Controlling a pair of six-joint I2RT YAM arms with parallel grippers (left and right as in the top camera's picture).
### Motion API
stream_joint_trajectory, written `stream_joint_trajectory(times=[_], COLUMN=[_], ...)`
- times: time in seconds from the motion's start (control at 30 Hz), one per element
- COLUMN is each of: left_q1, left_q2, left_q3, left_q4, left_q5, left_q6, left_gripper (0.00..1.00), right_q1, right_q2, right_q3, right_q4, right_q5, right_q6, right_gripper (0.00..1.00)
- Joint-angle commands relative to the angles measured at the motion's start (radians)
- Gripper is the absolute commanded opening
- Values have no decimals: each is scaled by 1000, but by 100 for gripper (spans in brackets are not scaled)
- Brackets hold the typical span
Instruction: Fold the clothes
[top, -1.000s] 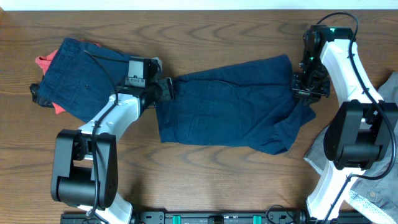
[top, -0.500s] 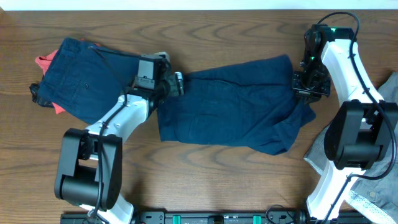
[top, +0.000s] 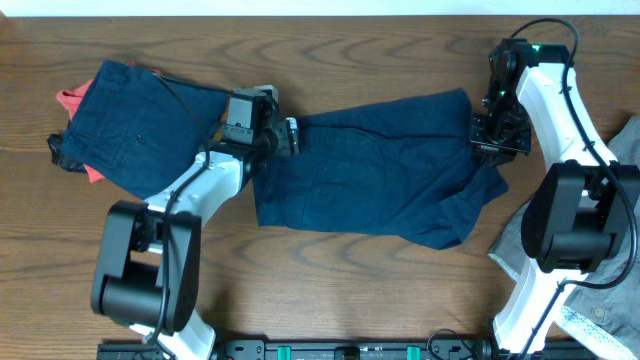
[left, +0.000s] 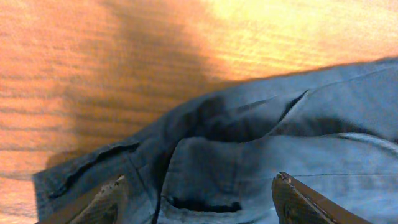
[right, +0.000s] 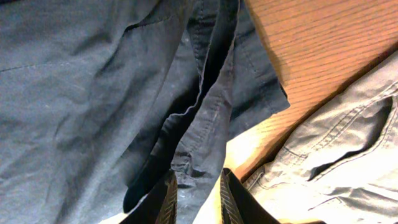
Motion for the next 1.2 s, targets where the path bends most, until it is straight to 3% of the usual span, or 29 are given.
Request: stream_joint_trajectory(times=[0.0,0.33,0.5,0.73,0.8,0.9,0.97,1.17], left_q1=[2,0,0,-13,-18,-18,-18,-18], left_q2=[-73,6,90,138,138,131,117,14], left_q3=[5,5,5,5,5,5,5,5], left_q4=[4,13,83,117,108,105,105,22], left_q5=[-13,-10,85,157,157,157,158,157], left_q6=[20,20,20,20,20,15,-5,-30], left_gripper=[76,76,74,50,40,14,8,6], right_q1=[-16,-16,-16,-16,-16,-16,-17,-42], right_q2=[-9,-9,-9,-9,-9,-9,-9,-9], right_q3=[2,2,2,2,2,2,2,2], right_q4=[7,10,11,11,11,15,27,150], right_q5=[-3,-4,-3,-4,-4,-4,-3,-25], right_q6=[-9,-9,-9,-9,-9,-9,-9,2], right_gripper=[23,23,23,23,23,22,22,21])
